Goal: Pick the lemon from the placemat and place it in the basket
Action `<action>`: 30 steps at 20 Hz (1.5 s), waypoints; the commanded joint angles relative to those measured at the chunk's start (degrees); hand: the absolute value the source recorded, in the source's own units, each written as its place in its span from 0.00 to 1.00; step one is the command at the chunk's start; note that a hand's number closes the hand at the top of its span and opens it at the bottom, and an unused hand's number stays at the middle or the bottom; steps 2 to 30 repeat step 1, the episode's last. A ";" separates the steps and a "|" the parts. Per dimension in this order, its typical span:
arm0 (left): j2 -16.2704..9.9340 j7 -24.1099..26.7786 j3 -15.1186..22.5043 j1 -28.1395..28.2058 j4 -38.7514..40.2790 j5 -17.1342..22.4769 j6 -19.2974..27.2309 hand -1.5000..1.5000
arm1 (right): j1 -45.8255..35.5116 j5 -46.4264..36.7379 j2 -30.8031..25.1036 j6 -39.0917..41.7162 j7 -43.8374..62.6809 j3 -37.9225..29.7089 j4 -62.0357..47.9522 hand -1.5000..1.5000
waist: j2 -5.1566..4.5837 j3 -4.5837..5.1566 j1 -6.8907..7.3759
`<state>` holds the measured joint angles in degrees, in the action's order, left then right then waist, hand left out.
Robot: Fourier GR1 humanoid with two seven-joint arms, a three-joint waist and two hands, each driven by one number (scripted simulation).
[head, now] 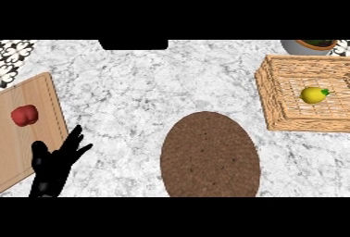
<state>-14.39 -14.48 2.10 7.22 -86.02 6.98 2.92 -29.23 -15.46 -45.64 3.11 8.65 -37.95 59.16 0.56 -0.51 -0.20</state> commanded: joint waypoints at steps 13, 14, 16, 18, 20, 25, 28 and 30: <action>0.51 -1.74 1.10 1.79 3.14 -1.12 -0.21 0.50 | 2.41 2.96 -6.26 2.92 -2.68 -5.64 -6.04 0.00 | -0.66 0.46 -0.02; 0.51 -1.74 1.10 1.79 3.14 -1.12 -0.21 0.50 | 2.41 2.96 -6.26 2.92 -2.68 -5.64 -6.04 0.00 | -0.66 0.46 -0.02; 0.51 -1.74 1.10 1.79 3.14 -1.12 -0.21 0.50 | 2.41 2.96 -6.26 2.92 -2.68 -5.64 -6.04 0.00 | -0.66 0.46 -0.02; 0.51 -1.74 1.10 1.79 3.14 -1.12 -0.21 0.50 | 2.41 2.96 -6.26 2.92 -2.68 -5.64 -6.04 0.00 | -0.66 0.46 -0.02; 0.51 -1.74 1.10 1.79 3.14 -1.12 -0.21 0.50 | 2.41 2.96 -6.26 2.92 -2.68 -5.64 -6.04 0.00 | -0.66 0.46 -0.02; 0.51 -1.74 1.10 1.79 3.14 -1.12 -0.21 0.50 | 2.41 2.96 -6.26 2.92 -2.68 -5.64 -6.04 0.00 | -0.66 0.46 -0.02; 0.51 -1.74 1.10 1.79 3.14 -1.12 -0.21 0.50 | 2.41 2.96 -6.26 2.92 -2.68 -5.64 -6.04 0.00 | -0.66 0.46 -0.02; 0.51 -1.74 1.10 1.79 3.14 -1.12 -0.21 0.50 | 2.41 2.96 -6.26 2.92 -2.68 -5.64 -6.04 0.00 | -0.66 0.46 -0.02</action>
